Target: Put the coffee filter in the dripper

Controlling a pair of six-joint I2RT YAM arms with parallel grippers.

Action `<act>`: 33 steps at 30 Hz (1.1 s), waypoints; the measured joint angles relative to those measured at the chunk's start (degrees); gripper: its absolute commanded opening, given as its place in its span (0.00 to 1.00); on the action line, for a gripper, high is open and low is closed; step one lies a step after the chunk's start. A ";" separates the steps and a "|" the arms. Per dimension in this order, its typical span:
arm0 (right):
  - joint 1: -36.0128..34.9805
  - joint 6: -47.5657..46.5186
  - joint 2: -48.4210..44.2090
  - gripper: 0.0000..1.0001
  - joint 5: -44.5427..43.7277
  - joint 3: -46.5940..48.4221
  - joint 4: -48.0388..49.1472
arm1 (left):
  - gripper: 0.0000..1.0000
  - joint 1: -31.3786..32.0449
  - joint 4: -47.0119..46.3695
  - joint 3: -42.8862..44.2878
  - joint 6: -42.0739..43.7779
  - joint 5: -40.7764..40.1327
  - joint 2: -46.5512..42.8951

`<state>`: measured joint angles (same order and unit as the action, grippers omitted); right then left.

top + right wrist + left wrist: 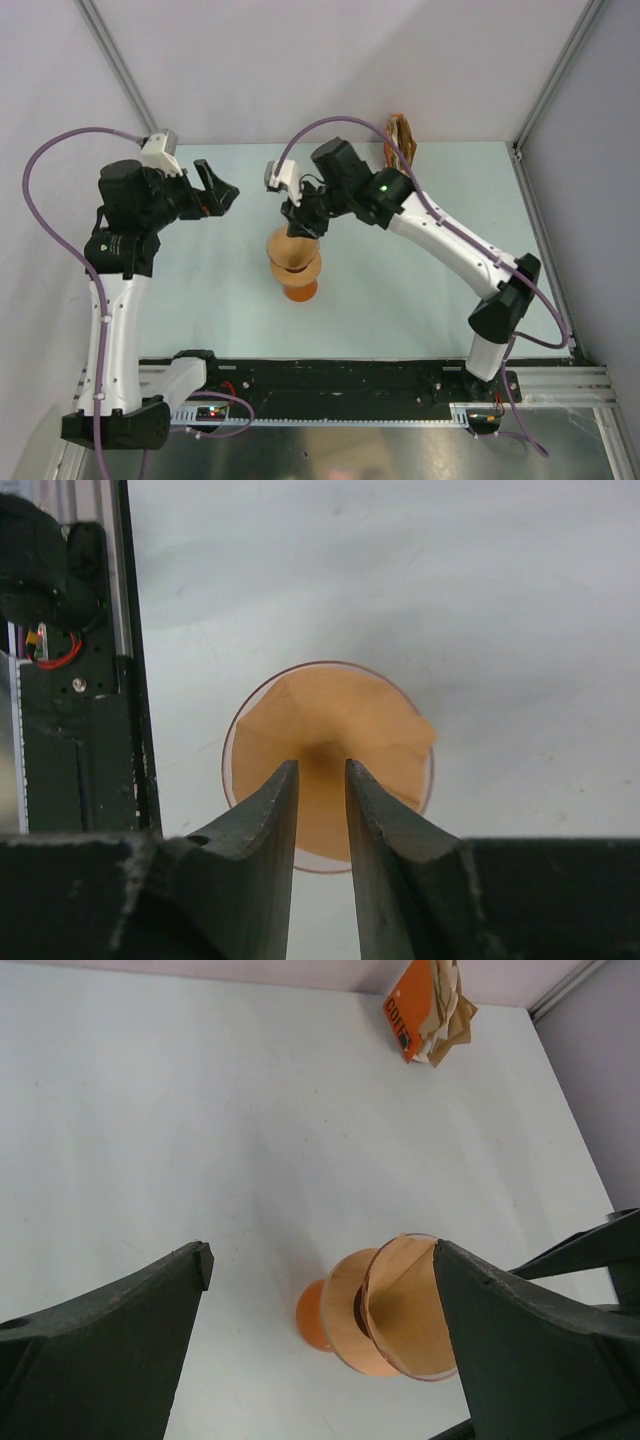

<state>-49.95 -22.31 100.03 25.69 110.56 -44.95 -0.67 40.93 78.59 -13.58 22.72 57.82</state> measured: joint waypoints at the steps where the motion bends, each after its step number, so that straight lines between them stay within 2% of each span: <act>1: -0.44 -0.31 1.31 0.28 -0.28 0.66 -1.07 | 1.00 -0.33 0.17 -0.68 -0.07 0.20 -0.11; 5: -1.20 -1.27 5.01 0.23 -0.98 1.01 -4.92 | 0.99 -0.87 0.39 -3.50 -0.74 2.40 -0.48; 15: -1.57 -1.99 10.01 0.21 -3.21 1.49 -7.82 | 1.00 -1.68 0.94 -6.49 -2.12 4.81 -0.52; 24: -3.48 -2.45 13.70 0.19 -7.41 2.54 -7.96 | 1.00 -9.01 0.98 -6.60 -5.11 3.82 -0.50; 33: -3.61 -3.37 14.53 0.19 -9.03 1.11 -7.37 | 1.00 -11.10 1.01 -9.18 -6.54 4.07 -0.63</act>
<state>-53.56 -25.67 114.56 16.67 111.68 -52.31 -11.77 41.93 69.41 -20.12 26.79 57.19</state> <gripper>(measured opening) 0.196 0.994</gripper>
